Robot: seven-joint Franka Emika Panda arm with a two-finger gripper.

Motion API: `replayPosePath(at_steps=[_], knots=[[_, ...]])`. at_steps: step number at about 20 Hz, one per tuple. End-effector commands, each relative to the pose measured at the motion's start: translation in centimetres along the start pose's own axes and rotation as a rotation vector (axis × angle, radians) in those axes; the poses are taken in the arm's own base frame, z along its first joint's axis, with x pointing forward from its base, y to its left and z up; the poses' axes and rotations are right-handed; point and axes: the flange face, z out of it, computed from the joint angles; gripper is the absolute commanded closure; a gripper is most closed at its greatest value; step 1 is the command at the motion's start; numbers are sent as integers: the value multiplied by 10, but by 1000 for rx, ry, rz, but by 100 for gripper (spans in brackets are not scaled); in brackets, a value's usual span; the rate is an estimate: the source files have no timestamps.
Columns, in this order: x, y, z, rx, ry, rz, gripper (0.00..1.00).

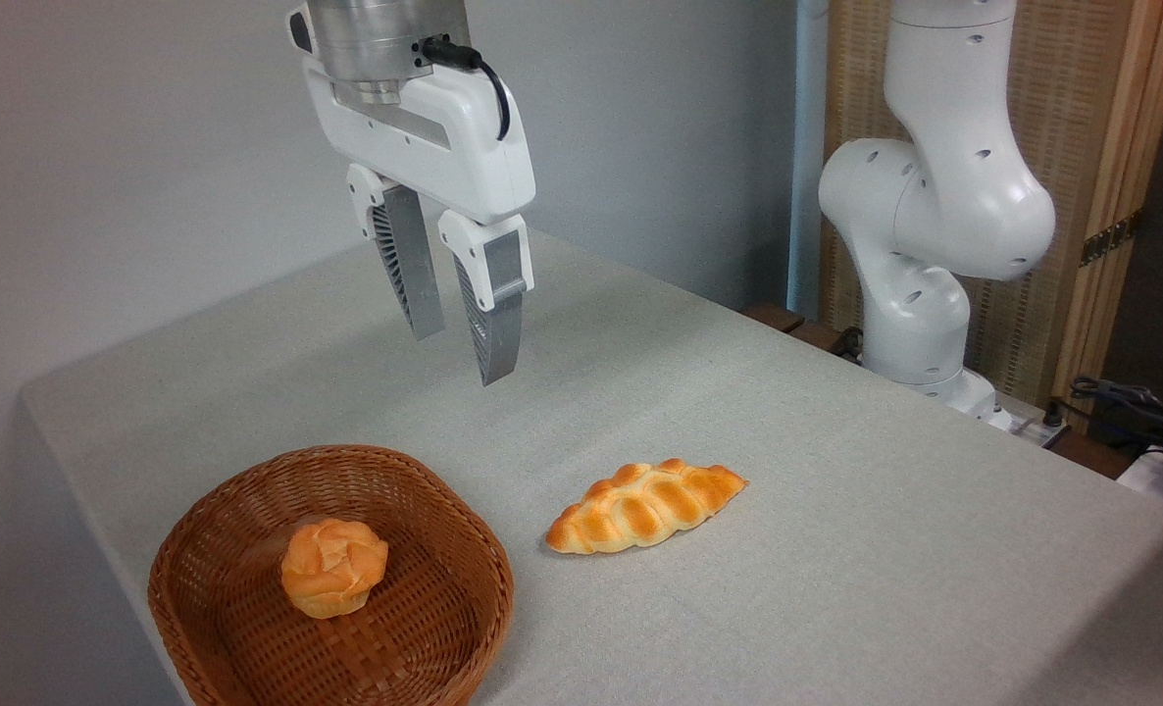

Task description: Put bread into the basket

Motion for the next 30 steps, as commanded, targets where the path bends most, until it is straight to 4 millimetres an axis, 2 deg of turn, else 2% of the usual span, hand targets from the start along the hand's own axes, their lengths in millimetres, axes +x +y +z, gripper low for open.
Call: replayPosePath(at_steps=[1,7,11,15,18,22,26,30], knots=[[-5,0,-4,-7,-12,5,0],[-6,2,-6,-6,-11,8,0],[-7,2,2,-14,-26,11,0],[-22,-1,13,-15,-51,12,0],[-36,2,32,-7,-105,78,0],[-51,15,62,-1,-107,194,0],[-59,27,102,-60,-146,315,0],[-67,38,150,-104,-178,332,0]])
